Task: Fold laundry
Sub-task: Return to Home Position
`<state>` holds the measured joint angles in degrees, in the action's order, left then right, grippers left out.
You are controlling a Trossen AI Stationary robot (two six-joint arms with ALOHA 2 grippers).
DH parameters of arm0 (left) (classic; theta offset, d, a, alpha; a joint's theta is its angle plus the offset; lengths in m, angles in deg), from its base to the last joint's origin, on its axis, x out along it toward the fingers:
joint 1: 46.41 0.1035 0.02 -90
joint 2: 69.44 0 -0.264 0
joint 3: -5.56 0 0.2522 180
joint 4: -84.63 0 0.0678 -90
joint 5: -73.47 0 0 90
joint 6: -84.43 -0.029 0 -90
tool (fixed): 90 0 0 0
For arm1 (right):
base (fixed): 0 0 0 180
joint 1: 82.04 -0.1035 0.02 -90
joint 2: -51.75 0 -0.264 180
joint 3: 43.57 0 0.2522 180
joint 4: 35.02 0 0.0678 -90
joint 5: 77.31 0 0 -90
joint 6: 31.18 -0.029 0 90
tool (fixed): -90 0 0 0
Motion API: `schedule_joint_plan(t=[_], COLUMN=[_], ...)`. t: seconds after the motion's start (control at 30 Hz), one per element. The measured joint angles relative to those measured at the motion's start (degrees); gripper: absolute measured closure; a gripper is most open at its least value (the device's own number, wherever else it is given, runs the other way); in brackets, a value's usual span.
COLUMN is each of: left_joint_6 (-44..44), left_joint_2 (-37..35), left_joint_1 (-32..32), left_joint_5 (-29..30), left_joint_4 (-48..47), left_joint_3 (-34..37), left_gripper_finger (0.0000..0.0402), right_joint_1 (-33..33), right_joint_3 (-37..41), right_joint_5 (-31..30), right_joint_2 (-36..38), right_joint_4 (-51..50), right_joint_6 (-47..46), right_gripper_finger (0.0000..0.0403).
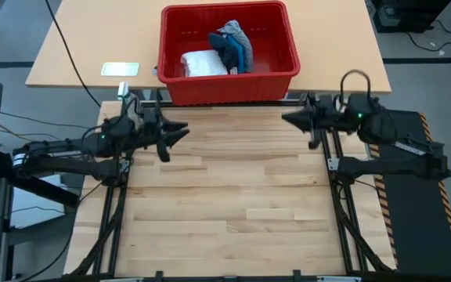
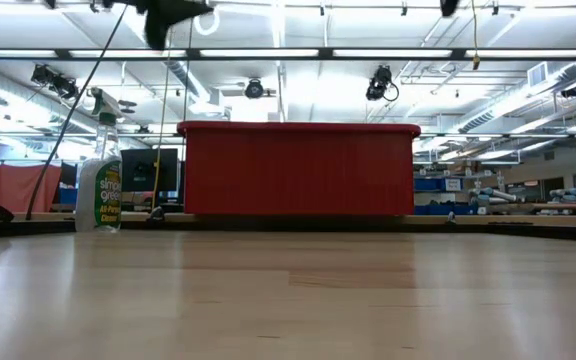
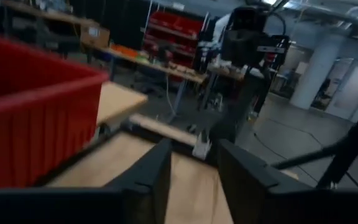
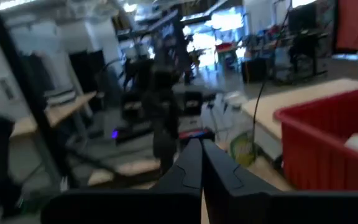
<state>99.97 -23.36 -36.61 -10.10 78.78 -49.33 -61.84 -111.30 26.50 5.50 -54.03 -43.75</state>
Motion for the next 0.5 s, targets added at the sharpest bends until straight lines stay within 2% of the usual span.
schedule_joint_plan(t=[0.1, 0.2, 0.33, 0.5], left_joint_6=[2.5, 2.8, 3.0, 3.2], left_joint_2=[-4.8, -8.9, -12.8, -16.8], left_joint_1=[-0.4, -0.5, -0.5, -1.3], left_joint_5=[-0.8, -5.2, -9.1, -9.2], left_joint_4=[-0.8, -0.7, -2.3, -5.5], left_joint_3=[5.9, 9.5, 11.7, 11.7], left_gripper_finger=[0.0306, 0.0346, 0.0390, 0.0396], right_joint_1=[-0.8, -0.8, -0.8, -0.8], right_joint_3=[5.3, 9.8, 14.3, 20.5], right_joint_5=[2.3, 5.5, 4.6, 2.0], right_joint_2=[4.0, 6.9, 12.3, 20.3], right_joint_4=[-2.4, -3.1, -1.8, -1.2], right_joint_6=[0.3, -0.2, -2.3, -3.8], right_gripper_finger=[0.0396, 0.0396, 0.0399, 0.0400])
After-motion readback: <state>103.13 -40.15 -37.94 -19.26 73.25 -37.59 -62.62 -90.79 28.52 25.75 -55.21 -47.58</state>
